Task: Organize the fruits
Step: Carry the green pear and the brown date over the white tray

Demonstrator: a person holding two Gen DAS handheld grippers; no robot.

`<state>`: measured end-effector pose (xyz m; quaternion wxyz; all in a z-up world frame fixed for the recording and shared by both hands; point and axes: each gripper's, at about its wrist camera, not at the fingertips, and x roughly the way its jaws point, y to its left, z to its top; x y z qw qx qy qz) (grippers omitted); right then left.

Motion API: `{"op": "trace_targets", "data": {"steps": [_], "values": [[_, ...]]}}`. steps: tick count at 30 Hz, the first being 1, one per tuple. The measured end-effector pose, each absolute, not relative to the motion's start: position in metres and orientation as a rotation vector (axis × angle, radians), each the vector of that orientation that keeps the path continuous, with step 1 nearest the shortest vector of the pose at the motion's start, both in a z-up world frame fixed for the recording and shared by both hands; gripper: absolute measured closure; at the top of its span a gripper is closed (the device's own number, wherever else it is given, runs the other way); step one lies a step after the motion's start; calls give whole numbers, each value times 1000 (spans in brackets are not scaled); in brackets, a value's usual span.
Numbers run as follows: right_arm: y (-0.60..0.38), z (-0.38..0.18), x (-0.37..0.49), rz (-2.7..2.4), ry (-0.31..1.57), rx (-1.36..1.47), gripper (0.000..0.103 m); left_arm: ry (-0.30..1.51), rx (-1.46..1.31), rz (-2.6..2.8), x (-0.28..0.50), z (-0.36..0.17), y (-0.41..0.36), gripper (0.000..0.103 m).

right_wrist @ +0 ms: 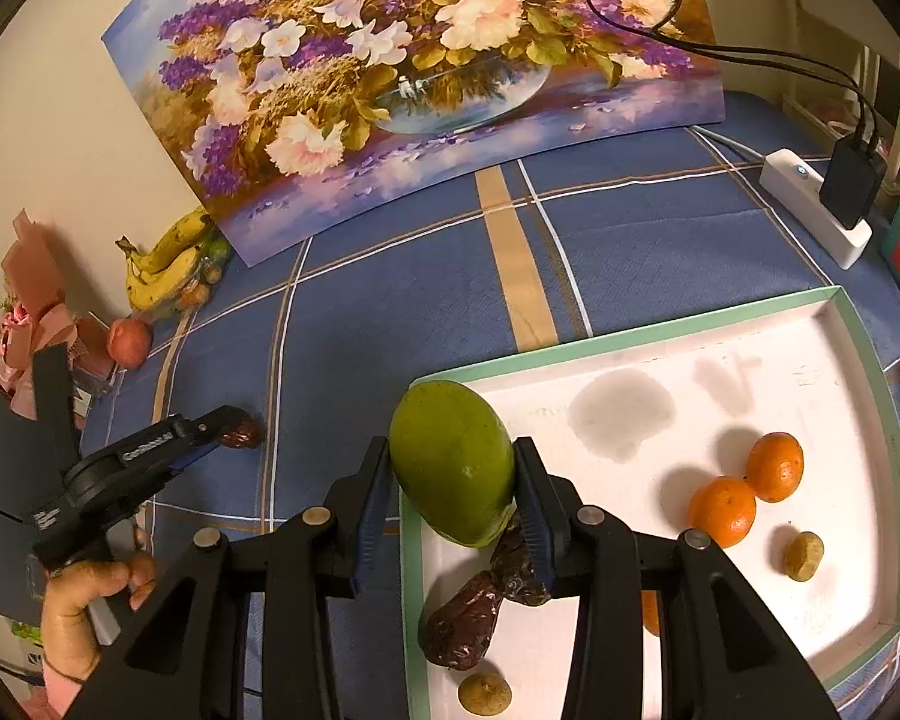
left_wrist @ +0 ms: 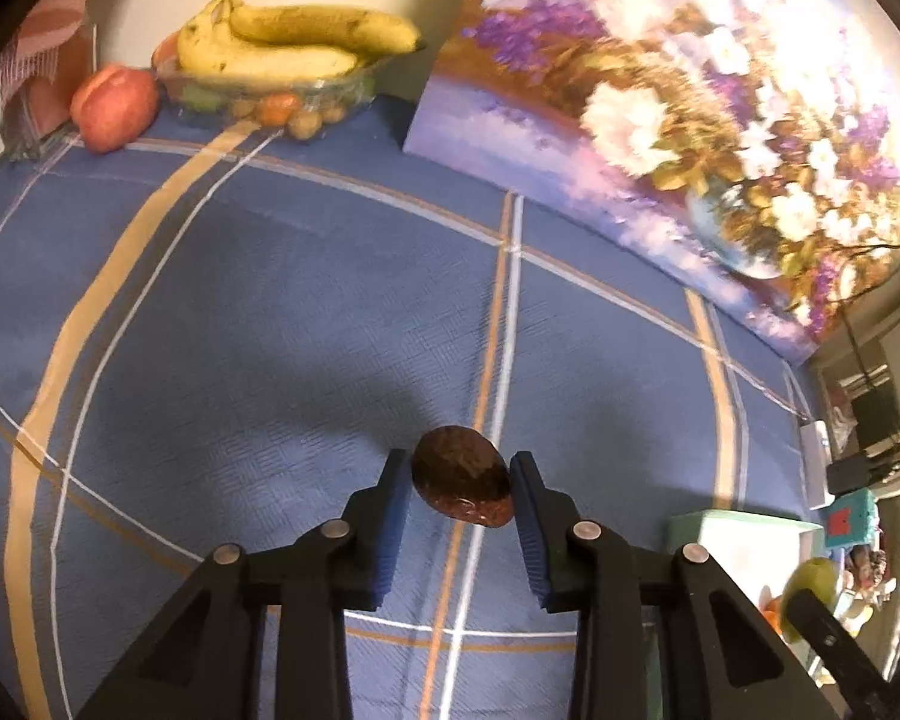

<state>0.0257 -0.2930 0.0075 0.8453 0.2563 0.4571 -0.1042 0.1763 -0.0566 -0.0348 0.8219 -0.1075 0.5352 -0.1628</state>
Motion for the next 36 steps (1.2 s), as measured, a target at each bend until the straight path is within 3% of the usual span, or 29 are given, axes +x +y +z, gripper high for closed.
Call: {"op": "trace_targets", "data": {"steps": [13, 36], "values": [[-334, 7, 4, -334, 960, 598, 61, 1128, -137, -549, 124, 8, -113, 67], [-354, -26, -2, -409, 1057, 624, 61, 1255, 152, -693, 54, -30, -196, 67]]}}
